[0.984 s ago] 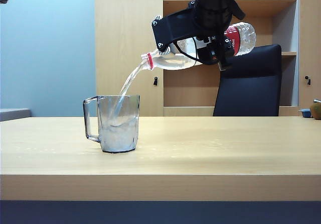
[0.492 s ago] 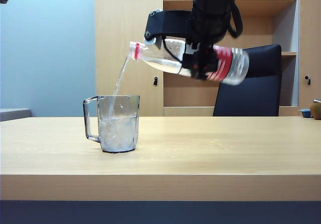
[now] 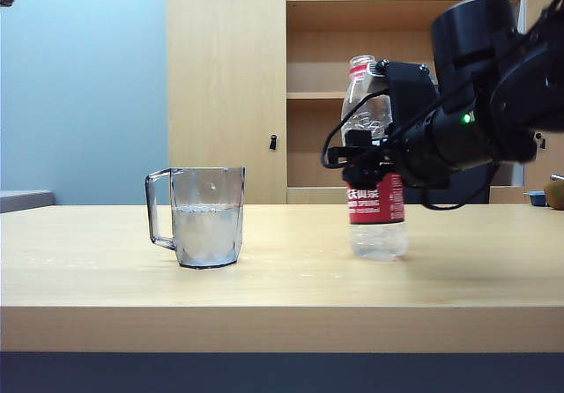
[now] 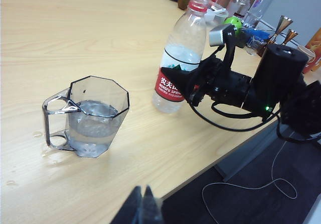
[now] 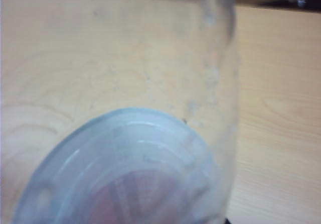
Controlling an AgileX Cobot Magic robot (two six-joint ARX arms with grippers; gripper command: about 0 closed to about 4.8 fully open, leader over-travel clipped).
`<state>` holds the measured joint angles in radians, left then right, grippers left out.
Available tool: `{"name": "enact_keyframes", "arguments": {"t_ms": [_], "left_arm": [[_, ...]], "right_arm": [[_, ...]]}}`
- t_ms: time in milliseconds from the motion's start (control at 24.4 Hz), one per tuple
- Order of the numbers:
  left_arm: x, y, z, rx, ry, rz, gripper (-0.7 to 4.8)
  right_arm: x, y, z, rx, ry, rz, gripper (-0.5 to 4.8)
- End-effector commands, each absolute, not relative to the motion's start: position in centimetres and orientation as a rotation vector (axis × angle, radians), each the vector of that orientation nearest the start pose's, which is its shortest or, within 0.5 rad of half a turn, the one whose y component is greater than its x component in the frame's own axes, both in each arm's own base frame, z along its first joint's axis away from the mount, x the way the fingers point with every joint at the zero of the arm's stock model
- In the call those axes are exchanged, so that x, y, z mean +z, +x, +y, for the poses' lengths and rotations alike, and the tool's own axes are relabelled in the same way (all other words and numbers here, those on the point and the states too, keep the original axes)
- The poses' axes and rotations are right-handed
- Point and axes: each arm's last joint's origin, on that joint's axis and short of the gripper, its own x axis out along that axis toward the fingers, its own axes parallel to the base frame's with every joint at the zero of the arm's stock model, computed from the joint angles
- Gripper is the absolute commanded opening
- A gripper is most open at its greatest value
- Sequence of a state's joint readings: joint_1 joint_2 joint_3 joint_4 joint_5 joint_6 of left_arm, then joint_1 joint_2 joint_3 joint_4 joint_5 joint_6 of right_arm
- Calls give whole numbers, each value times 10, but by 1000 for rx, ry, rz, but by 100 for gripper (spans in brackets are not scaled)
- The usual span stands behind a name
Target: Pick up the mineral water bottle on the table and pour water into the mug until it's half full.
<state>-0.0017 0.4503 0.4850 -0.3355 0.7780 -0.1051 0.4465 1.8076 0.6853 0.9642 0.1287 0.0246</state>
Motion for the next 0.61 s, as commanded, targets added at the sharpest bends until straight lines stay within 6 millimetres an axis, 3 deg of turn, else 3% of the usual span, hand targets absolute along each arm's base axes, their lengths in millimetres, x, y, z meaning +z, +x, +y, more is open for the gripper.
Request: {"name": "enact_keyframes", "arguments": {"t_ms": [41, 123, 205, 369, 451, 492, 615], "left_arm": [[263, 109, -20, -761, -211, 314, -5], [263, 109, -20, -759, -211, 313, -6], [263, 109, -20, -760, -211, 313, -5], [266, 111, -19, -692, -171, 270, -6], [277, 106, -18, -670, -130, 156, -6], [283, 97, -17, -617, -127, 82, -5], [285, 78, -13, -457, -98, 5, -5]], "right_arm": [[141, 310, 147, 379, 17, 70, 280], [135, 309, 148, 392, 14, 87, 471], [136, 307, 147, 392, 14, 82, 479], [148, 285, 135, 369, 16, 64, 479], [157, 264, 124, 334, 14, 42, 479], [163, 242, 113, 315, 25, 25, 479], [172, 198, 94, 320, 46, -34, 462]]}}
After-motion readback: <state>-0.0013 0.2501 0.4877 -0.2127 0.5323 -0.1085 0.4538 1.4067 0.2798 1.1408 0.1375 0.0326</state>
